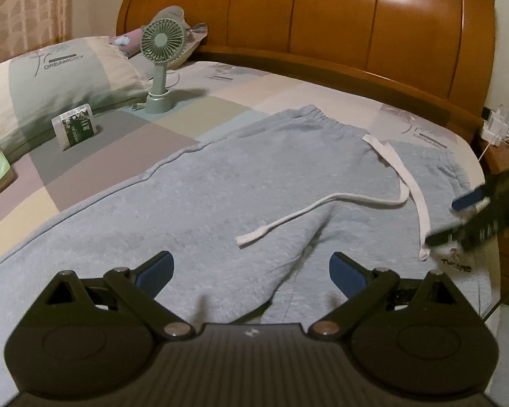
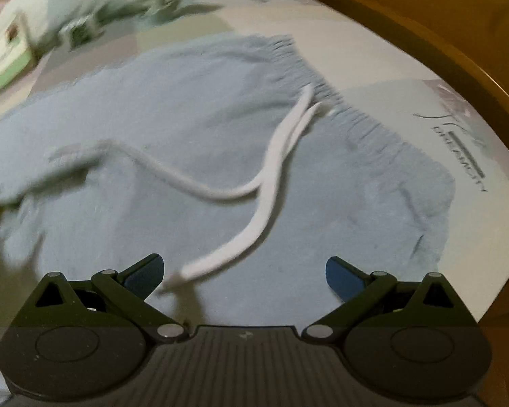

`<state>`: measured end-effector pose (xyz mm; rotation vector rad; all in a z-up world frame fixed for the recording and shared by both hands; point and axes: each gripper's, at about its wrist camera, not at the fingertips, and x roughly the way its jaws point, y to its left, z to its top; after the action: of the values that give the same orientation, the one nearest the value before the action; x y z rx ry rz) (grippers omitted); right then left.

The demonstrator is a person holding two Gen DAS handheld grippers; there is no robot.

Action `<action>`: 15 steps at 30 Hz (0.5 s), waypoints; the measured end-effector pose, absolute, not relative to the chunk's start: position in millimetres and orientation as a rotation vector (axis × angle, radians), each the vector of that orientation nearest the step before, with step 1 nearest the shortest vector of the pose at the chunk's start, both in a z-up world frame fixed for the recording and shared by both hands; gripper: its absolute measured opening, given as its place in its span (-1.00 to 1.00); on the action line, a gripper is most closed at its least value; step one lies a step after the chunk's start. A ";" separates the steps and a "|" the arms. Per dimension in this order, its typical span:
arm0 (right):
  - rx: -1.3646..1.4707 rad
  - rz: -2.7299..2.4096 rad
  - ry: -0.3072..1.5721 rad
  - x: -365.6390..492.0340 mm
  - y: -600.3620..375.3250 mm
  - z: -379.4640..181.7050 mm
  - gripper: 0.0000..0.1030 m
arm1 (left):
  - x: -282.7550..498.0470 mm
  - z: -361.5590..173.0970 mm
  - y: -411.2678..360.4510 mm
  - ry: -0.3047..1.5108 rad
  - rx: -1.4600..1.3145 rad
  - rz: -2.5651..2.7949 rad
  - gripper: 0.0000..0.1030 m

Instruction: Fold clothes

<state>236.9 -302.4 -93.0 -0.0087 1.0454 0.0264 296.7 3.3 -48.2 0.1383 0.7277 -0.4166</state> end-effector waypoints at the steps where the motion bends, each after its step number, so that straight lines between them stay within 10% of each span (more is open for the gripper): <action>1: -0.022 0.025 1.048 233.6 -303.1 -94.9 1.00 | 296.4 -47.9 3.4 0.727 0.138 -0.419 0.90; 15: -0.062 0.030 0.960 267.0 -313.8 -87.2 1.00 | 296.2 -47.1 2.0 0.727 0.139 -0.418 0.90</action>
<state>267.0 -313.8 -87.2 -0.0624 0.9595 0.0301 296.2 2.0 -47.1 0.1386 0.7267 -0.4177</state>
